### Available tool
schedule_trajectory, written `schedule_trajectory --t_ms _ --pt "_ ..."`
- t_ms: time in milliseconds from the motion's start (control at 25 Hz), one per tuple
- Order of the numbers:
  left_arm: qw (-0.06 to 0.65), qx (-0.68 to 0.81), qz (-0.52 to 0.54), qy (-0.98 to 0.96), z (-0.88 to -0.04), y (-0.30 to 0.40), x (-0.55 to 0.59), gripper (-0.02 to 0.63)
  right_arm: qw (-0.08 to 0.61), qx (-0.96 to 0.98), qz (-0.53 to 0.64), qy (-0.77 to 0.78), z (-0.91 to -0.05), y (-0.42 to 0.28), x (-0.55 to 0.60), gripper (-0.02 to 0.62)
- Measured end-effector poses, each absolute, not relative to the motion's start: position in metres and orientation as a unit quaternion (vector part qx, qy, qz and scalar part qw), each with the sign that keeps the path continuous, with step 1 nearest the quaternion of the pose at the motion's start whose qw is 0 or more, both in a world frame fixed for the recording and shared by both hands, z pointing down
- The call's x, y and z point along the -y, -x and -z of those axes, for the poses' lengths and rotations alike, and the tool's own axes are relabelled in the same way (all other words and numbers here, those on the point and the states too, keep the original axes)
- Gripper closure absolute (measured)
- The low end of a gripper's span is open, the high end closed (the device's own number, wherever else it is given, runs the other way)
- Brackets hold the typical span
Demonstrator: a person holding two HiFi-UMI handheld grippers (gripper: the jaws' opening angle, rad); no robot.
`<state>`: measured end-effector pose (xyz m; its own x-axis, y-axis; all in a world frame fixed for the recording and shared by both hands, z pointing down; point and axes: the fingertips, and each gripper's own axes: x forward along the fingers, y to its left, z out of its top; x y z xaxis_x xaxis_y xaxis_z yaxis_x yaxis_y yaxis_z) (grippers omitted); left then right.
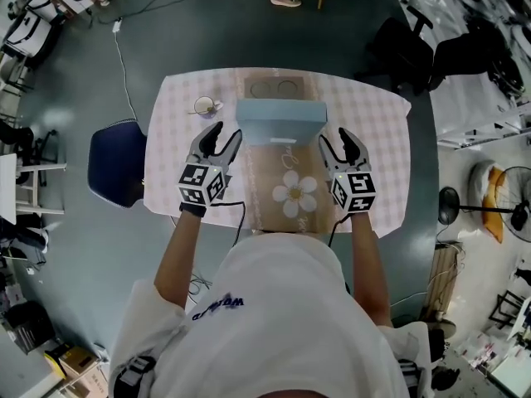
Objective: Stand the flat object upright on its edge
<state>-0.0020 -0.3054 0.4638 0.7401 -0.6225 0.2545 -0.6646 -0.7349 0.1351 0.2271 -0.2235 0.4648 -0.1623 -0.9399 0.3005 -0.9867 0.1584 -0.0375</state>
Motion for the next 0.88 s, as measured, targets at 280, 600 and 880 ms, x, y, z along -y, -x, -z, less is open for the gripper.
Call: schedule_trajectory --t_ms 280,600,880 --pt "0.087 0.356 -0.093 -0.926 -0.455 0.016 0.275 0.478 0.086 0.743 -0.095 -0.657 -0.441 -0.234 0.189 0.486" --pt "0.046 0.346 -0.106 -0.931 -0.438 0.004 0.260 0.552 0.071 0.749 -0.086 -0.653 -0.423 -0.230 0.178 0.591" --pt "0.030 0.346 -0.099 -0.932 -0.426 0.007 0.261 0.604 0.066 0.755 -0.079 -0.648 -0.414 -0.222 0.179 0.592"
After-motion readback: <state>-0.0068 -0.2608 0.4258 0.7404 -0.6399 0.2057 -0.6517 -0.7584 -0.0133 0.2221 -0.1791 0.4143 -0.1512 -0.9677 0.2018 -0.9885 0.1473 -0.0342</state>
